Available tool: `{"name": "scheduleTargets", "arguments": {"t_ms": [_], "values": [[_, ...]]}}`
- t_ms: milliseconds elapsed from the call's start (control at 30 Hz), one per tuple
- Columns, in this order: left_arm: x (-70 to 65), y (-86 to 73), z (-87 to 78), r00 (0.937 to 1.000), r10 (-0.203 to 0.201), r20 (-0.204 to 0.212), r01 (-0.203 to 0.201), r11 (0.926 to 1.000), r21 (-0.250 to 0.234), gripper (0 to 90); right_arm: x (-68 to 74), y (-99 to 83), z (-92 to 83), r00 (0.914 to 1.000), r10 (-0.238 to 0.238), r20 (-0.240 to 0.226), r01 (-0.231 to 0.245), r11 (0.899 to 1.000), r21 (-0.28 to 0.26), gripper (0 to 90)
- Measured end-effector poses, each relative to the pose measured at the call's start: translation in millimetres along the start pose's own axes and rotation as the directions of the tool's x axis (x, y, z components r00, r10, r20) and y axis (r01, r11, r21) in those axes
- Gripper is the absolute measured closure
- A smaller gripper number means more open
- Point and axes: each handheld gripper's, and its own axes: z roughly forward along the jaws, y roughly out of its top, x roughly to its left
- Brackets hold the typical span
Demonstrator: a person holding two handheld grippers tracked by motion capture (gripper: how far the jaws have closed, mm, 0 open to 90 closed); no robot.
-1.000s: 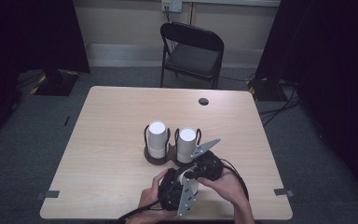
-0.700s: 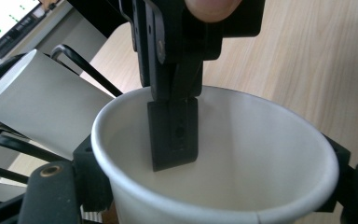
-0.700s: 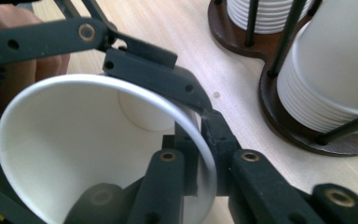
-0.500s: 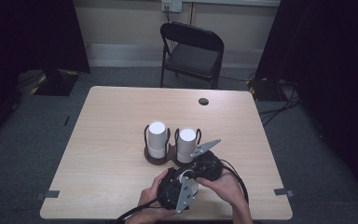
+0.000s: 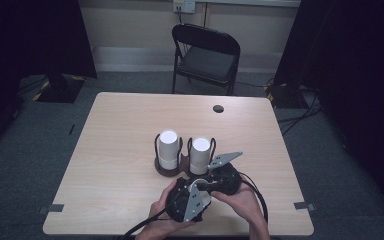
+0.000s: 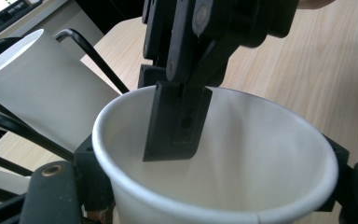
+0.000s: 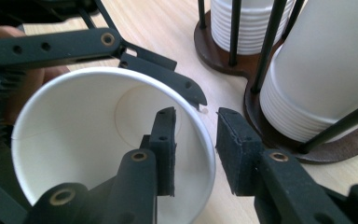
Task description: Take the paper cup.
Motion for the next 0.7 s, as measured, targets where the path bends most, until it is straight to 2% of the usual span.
{"name": "scheduleTargets", "arguments": {"t_ms": [67, 167, 200, 233, 400, 567, 700], "values": [[0.6, -1.2, -1.3, 0.9997, -0.023, -0.001, 0.023, 0.9997, -0.012, 23.5, -0.1, -1.1, -0.4, 1.0000, 0.000, 0.008, 0.000, 1.000, -0.015, 67.4], [0.6, -3.3, -1.1, 0.9993, -0.038, -0.008, 0.037, 0.9989, -0.029, 23.6, -0.1, -3.8, -0.6, 0.9999, 0.004, 0.017, -0.003, 0.999, -0.033, 66.4], [1.5, -3.7, -1.3, 0.9995, -0.030, -0.011, 0.030, 0.9993, -0.023, 23.6, -0.2, -4.8, -0.9, 0.9997, 0.011, 0.024, -0.010, 0.999, -0.041, 66.4], [0.6, -5.0, -0.9, 0.9985, -0.052, -0.017, 0.052, 0.9981, -0.035, 23.6, -0.4, -5.8, -1.0, 0.9995, 0.014, 0.027, -0.013, 0.999, -0.049, 66.3], [1.8, -9.0, -2.4, 0.9959, -0.090, -0.013, 0.089, 0.9944, -0.057, 23.5, -0.9, -10.6, -2.0, 0.9988, 0.030, 0.039, -0.027, 0.996, -0.084, 64.9], [2.8, -11.3, -3.4, 0.9939, -0.109, -0.018, 0.108, 0.9922, -0.063, 23.5, 1.2, -14.4, -4.2, 0.9976, 0.025, 0.064, -0.016, 0.990, -0.137, 62.5], [4.0, -13.0, -5.3, 0.9890, -0.146, -0.026, 0.143, 0.9856, -0.091, 23.5, 3.5, -19.1, -4.4, 0.9959, 0.025, 0.087, -0.008, 0.982, -0.188, 61.4]]}}
